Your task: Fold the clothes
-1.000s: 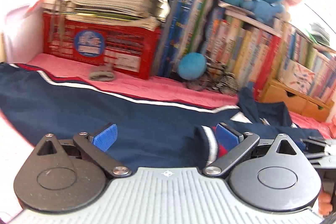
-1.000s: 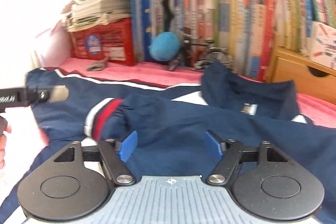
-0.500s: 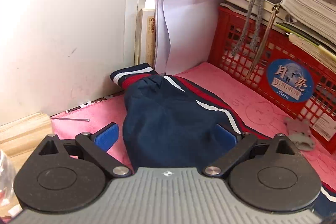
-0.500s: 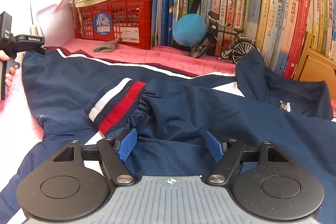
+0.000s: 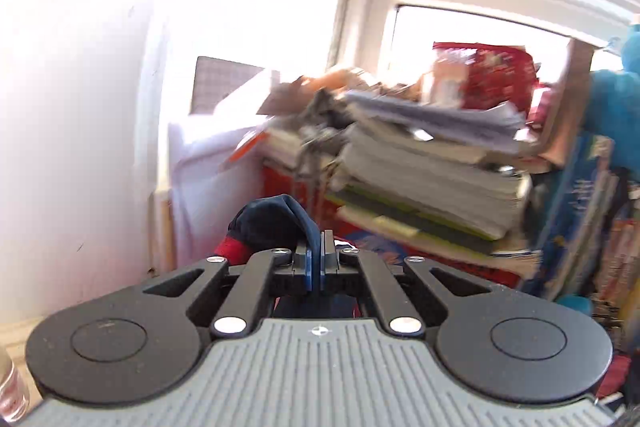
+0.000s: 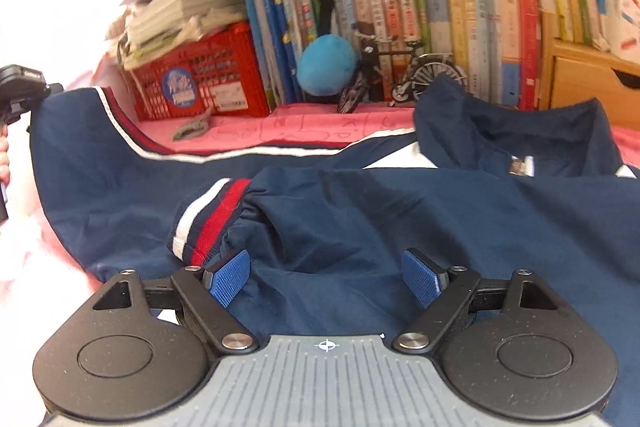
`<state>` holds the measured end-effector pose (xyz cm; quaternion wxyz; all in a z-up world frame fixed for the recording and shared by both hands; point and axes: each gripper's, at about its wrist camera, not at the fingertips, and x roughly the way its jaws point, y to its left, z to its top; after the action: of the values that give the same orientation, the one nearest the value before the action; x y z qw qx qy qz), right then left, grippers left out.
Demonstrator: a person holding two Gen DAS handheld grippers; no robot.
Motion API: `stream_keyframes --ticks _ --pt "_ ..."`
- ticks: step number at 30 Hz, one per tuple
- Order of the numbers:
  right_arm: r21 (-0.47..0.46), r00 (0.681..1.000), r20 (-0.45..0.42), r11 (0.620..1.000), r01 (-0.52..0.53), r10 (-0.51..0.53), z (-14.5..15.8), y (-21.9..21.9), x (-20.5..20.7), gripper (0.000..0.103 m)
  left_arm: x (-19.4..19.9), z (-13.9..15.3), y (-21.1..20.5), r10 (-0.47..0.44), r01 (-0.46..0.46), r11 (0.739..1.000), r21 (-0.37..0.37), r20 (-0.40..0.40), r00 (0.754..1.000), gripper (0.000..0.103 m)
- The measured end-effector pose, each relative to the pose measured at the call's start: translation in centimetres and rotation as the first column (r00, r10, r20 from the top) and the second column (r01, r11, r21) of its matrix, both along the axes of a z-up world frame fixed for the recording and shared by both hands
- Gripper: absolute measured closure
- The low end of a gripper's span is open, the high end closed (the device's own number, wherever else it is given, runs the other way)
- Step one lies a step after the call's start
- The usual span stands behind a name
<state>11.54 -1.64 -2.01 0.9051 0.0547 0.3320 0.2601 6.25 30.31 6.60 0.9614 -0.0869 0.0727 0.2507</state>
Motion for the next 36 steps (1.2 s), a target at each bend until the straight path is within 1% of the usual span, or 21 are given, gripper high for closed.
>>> stream_keyframes --ticks 1,3,6,9,11,12,13,15,17,18,19,20,21,22,24,26,28,30,32,33,36 --pt "0.032 1.0 0.006 0.999 0.018 -0.019 0.8 -1.6 -0.7 0.018 -0.3 0.7 -2.5 -0.065 0.064 0.997 0.032 0.011 0.998 0.1" --pt "0.046 0.997 0.01 0.996 0.077 -0.078 1.2 -4.9 -1.8 0.015 -0.9 2.2 -7.4 -0.193 0.19 0.977 0.097 0.025 0.981 0.099" --pt "0.062 0.986 0.012 0.984 0.168 -0.169 1.6 -9.8 -3.3 0.011 -1.7 1.9 -15.8 -0.38 0.38 0.916 0.132 -0.025 0.925 0.099" --pt "0.078 0.966 0.013 0.963 0.256 -0.258 2.0 -14.8 -4.9 0.01 -1.2 -1.3 -24.3 -0.529 0.546 0.826 0.139 -0.141 0.837 0.098" --pt "0.089 0.949 0.013 0.945 0.314 -0.316 2.3 -18.1 -6.0 0.01 -0.5 -4.0 -28.8 -0.58 0.617 0.777 0.121 -0.244 0.778 0.094" --pt "0.094 0.938 0.013 0.935 0.343 -0.345 2.4 -19.7 -6.5 0.01 -0.1 -5.4 -31.0 -0.6 0.649 0.753 0.108 -0.295 0.744 0.093" --pt "0.1 0.927 0.012 0.923 0.371 -0.374 2.5 -21.4 -7.0 0.01 0.3 -7.1 -33.0 -0.622 0.688 0.721 0.085 -0.36 0.696 0.091" --pt "0.11 0.903 0.011 0.898 0.426 -0.43 2.8 -24.7 -8.1 0.009 0.8 -9.6 -35.6 -0.635 0.735 0.676 0.057 -0.462 0.62 0.082" --pt "0.107 0.899 -0.007 0.893 0.436 -0.438 2.0 -25.6 -8.2 0.009 -0.2 -10.8 -36.7 -0.659 0.773 0.634 0.033 -0.501 0.562 0.078" --pt "0.112 0.899 -0.018 0.892 0.438 -0.438 1.6 -25.8 -8.1 0.009 -0.8 -10.8 -36.8 -0.676 0.79 0.612 0.026 -0.501 0.54 0.073" --pt "0.124 0.9 -0.032 0.892 0.435 -0.434 1.3 -25.8 -8.0 0.009 -1.6 -10.7 -36.7 -0.686 0.8 0.599 0.031 -0.496 0.532 0.065" --pt "0.138 0.902 -0.045 0.892 0.432 -0.43 0.9 -25.8 -7.8 0.009 -2.7 -10.5 -36.4 -0.687 0.803 0.593 0.055 -0.486 0.54 0.059" --pt "0.154 0.907 -0.057 0.894 0.421 -0.418 0.6 -25.4 -7.5 0.009 -3.9 -10.3 -36.1 -0.686 0.804 0.589 0.082 -0.476 0.551 0.047" --pt "0.17 0.912 -0.068 0.896 0.41 -0.404 0.4 -25.0 -7.2 0.007 -4.7 -10.0 -35.4 -0.683 0.801 0.59 0.101 -0.466 0.562 0.042" --pt "0.164 0.918 -0.065 0.903 0.397 -0.391 0.4 -23.7 -6.8 0.0 -6.2 -9.4 -33.8 -0.676 0.792 0.596 0.135 -0.448 0.585 0.041" --pt "0.139 0.922 -0.049 0.912 0.386 -0.383 0.3 -22.0 -6.3 0.0 -7.4 -8.5 -31.0 -0.642 0.751 0.638 0.167 -0.424 0.639 0.037" --pt "0.1 0.907 0.009 0.902 0.419 -0.422 0.8 -20.5 -6.6 0.0 -7.8 -7.9 -28.2 -0.58 0.686 0.703 0.189 -0.406 0.706 0.037" --pt "0.075 0.864 0.127 0.874 0.481 -0.486 1.8 -19.0 -7.6 0.001 -7.6 -7.4 -25.2 -0.504 0.604 0.774 0.193 -0.39 0.771 0.037" --pt "0.036 0.809 0.225 0.835 0.55 -0.543 2.5 -17.8 -8.6 0.001 -7.1 -7.0 -22.1 -0.436 0.522 0.837 0.165 -0.376 0.818 0.037" --pt "0.017 0.797 0.27 0.831 0.557 -0.54 2.7 -17.0 -9.0 0.001 -6.7 -6.9 -20.6 -0.406 0.482 0.864 0.144 -0.369 0.836 0.037" --pt "0.001 0.879 0.216 0.9 0.436 -0.426 2.5 -15.5 -8.0 0.001 -5.2 -7.3 -16.9 -0.328 0.376 0.924 0.07 -0.358 0.874 0.037"
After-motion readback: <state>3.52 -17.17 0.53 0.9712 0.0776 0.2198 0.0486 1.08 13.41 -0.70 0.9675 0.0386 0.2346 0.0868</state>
